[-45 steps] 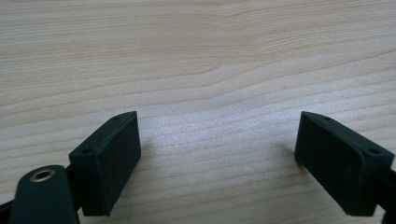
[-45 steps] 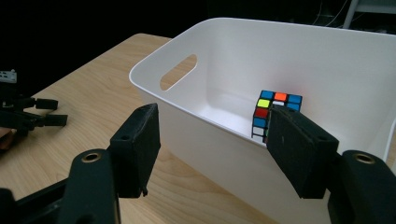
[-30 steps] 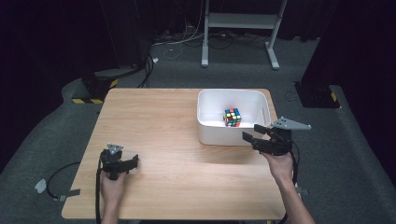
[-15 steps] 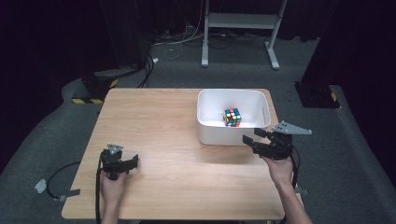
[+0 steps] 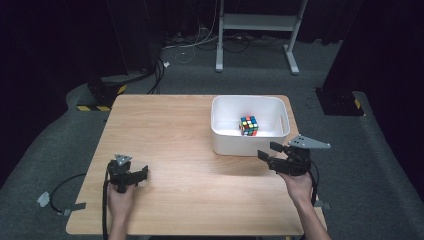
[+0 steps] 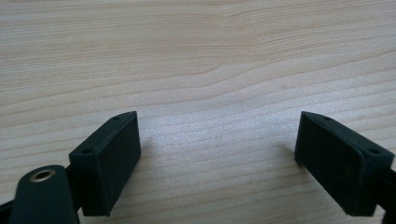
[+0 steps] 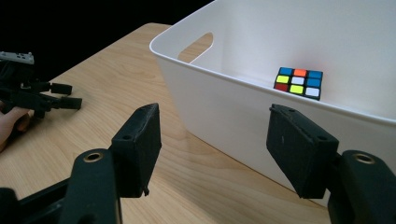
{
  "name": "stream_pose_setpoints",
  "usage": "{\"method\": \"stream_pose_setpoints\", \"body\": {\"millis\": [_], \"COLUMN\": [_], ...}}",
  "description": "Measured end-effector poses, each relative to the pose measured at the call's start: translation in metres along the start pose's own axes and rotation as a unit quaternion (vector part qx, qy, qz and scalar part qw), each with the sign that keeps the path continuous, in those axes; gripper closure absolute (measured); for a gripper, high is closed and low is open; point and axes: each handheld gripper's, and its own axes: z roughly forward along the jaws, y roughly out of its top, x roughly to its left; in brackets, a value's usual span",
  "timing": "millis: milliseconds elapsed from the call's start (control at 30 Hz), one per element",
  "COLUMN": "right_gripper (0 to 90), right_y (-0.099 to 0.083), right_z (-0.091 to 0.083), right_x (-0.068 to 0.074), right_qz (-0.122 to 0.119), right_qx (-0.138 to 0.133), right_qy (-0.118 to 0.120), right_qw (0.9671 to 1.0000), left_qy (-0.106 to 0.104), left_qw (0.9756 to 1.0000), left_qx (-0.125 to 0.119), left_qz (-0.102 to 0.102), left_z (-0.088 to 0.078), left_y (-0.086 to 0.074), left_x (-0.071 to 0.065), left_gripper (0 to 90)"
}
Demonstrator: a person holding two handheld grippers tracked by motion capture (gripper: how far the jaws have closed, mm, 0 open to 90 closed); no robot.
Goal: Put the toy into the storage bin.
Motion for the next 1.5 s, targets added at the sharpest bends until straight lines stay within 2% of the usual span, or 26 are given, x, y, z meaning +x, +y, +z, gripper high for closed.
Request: {"method": "stream_pose_setpoints", "body": {"millis": [367, 633, 867, 1500], "right_gripper": [35.5, 35.6, 35.6, 35.6], "right_y": [-0.010, -0.011, -0.015, -0.032], "right_z": [0.002, 0.002, 0.002, 0.004], "right_x": [0.002, 0.003, 0.004, 0.000], "right_qz": [0.001, 0.000, -0.004, 0.007], "right_qx": [-0.001, 0.000, 0.004, 0.008], "right_qy": [0.000, 0.001, -0.004, -0.018], "right_qw": [1.0000, 1.0000, 1.0000, 0.9998], "left_qy": [0.000, 0.000, 0.000, 0.000], "left_qw": [1.0000, 1.0000, 1.0000, 1.0000], "left_qx": [0.000, 0.000, 0.000, 0.000], "left_qz": [0.000, 0.000, 0.000, 0.000], "left_z": [0.000, 0.000, 0.000, 0.000], "left_y": [0.000, 0.000, 0.000, 0.000], "left_x": [0.000, 0.000, 0.000, 0.000], "left_gripper": [14.5, 14.5, 14.5, 14.5]}}
